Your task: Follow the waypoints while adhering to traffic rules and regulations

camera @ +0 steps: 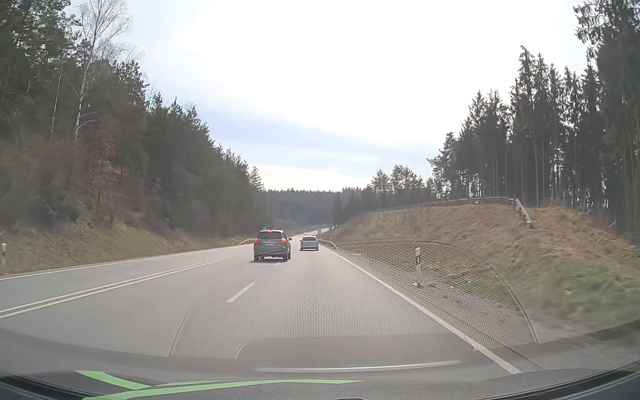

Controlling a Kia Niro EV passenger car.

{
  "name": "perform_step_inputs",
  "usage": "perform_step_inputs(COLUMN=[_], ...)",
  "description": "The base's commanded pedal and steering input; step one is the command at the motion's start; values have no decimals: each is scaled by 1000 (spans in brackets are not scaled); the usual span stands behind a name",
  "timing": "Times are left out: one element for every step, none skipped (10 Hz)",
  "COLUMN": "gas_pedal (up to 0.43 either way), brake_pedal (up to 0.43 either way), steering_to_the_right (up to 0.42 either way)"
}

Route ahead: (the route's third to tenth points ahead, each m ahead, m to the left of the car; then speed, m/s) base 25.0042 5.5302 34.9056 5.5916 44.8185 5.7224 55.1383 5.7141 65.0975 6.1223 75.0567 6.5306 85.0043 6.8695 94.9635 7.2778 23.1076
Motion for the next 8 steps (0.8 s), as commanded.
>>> perform_step_inputs(gas_pedal=[47,47,59,59,67,79,79,79], brake_pedal=[0,0,0,0,0,0,0,0], steering_to_the_right=[-1,-2,-2,-2,-2,-2,-2,-2])
